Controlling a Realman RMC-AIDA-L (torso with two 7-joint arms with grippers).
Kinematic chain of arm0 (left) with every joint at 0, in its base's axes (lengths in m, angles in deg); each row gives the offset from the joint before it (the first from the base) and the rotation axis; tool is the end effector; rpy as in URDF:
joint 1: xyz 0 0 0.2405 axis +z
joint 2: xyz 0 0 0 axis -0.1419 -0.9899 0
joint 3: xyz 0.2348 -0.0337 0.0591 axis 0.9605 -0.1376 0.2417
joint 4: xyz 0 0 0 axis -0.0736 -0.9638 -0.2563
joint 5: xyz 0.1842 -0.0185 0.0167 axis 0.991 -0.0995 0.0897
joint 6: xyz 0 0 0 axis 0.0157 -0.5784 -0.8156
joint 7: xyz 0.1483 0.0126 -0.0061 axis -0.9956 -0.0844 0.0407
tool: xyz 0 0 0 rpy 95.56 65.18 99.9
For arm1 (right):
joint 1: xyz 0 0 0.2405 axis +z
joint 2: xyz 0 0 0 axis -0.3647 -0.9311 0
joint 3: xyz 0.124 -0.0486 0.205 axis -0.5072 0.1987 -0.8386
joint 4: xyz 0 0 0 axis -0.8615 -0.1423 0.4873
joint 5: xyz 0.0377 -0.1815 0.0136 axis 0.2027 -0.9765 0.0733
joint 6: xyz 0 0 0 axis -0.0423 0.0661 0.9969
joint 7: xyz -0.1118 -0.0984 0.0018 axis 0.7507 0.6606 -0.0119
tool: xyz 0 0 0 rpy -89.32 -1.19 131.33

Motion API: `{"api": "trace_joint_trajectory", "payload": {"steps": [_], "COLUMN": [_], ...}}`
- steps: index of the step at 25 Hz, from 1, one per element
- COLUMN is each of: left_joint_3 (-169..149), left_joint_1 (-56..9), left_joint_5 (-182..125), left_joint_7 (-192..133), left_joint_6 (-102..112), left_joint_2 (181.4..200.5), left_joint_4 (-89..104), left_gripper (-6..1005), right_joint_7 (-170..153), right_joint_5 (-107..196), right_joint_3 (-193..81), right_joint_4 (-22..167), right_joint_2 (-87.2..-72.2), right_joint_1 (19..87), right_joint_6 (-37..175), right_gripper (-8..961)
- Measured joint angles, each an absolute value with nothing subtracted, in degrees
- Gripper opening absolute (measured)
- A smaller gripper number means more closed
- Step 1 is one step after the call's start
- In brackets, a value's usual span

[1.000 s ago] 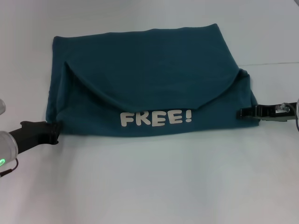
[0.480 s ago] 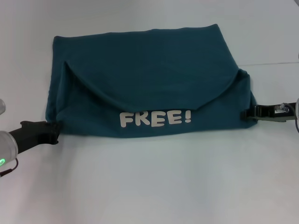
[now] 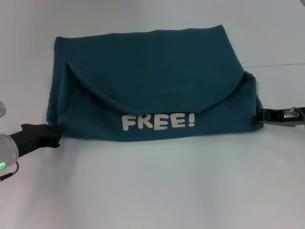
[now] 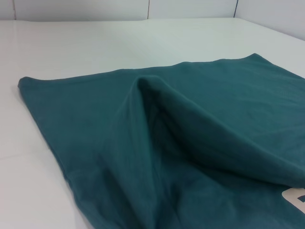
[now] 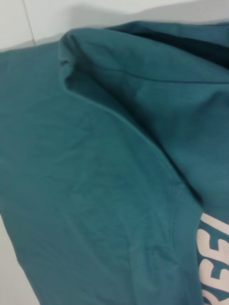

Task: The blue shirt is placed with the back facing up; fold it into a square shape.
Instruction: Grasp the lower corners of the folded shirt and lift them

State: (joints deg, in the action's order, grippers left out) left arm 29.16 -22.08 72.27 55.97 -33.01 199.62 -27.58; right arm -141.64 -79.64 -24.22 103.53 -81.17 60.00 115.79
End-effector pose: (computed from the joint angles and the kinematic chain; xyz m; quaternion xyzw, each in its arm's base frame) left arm -0.2899 0.3647 -0.0110 -0.8437 -0.3508 -0.1282 0.3856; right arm 0.3036 0.3851 0.0357 -0.7334 0.5939 0.0935 0.3173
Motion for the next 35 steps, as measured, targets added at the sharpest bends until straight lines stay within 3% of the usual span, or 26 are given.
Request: {"api": "trace_joint_trajectory", "payload": {"steps": [18,35], "left_joint_3": [25.52,12.22], "left_joint_1": [-16.15,-8.24], "left_joint_5": [72.5,75.8], "left_joint_7": [67.16,67.3], "left_joint_6": [-45.94,-68.43], "left_joint_2": [199.85,199.91], "left_joint_4": [-33.61,-33.4], "left_gripper": [12,21], "right_joint_7": [-127.28,-108.53], "right_joint_5": [-64.37,-63.73], "right_joint_3": [-26.67,-38.97], "right_joint_4": [104.62,110.77], "right_joint_2": [-79.05,-82.94], "right_joint_1": [51.92,41.12], "right_joint_6": [125.24,144.24], "right_gripper": [39,38]}}
